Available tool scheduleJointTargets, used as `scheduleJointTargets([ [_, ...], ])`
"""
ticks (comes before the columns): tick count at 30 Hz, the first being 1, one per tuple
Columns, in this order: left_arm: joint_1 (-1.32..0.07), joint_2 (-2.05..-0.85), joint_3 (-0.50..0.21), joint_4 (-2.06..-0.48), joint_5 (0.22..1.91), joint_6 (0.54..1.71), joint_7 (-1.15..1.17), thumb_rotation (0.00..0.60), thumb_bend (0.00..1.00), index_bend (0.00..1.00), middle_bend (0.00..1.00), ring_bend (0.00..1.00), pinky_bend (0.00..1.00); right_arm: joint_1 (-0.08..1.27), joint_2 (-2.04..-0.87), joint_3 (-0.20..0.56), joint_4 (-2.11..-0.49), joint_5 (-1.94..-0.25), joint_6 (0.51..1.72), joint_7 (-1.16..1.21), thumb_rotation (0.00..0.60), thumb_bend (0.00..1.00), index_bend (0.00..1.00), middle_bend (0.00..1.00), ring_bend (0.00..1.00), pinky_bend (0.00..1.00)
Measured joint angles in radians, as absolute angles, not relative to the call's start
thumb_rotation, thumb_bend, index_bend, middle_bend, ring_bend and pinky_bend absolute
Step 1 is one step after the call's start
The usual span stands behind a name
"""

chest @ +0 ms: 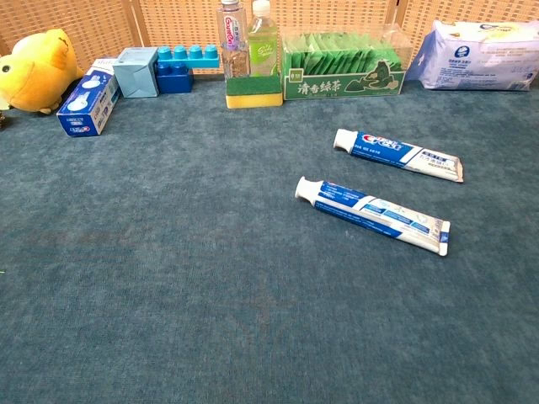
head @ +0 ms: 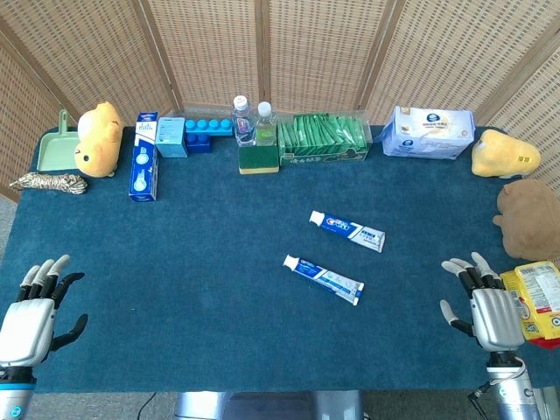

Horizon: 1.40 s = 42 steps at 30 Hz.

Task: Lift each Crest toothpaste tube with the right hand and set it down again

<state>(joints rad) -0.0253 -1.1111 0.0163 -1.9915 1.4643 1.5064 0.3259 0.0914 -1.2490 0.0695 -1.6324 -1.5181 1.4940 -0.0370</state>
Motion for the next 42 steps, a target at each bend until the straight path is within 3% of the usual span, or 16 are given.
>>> scheduleJointTargets([
  [27, -0.057, -1.099, -0.006, -1.986, 1.472, 1.471, 0.303, 0.6, 0.3, 0.19, 0.06, 0.01, 0.03, 0.108, -1.239, 0.077, -1.653, -1.525, 1.479, -0.03, 0.6, 0.35, 0.22, 0.25, 0.07, 0.21],
  [42, -0.143, -1.085, -0.077, -1.977, 1.441, 1.398, 0.24, 0.6, 0.3, 0.19, 0.06, 0.01, 0.03, 0.215, -1.272, 0.082, -1.751, -1.555, 1.34, -0.114, 0.6, 0.33, 0.22, 0.24, 0.07, 0.21],
])
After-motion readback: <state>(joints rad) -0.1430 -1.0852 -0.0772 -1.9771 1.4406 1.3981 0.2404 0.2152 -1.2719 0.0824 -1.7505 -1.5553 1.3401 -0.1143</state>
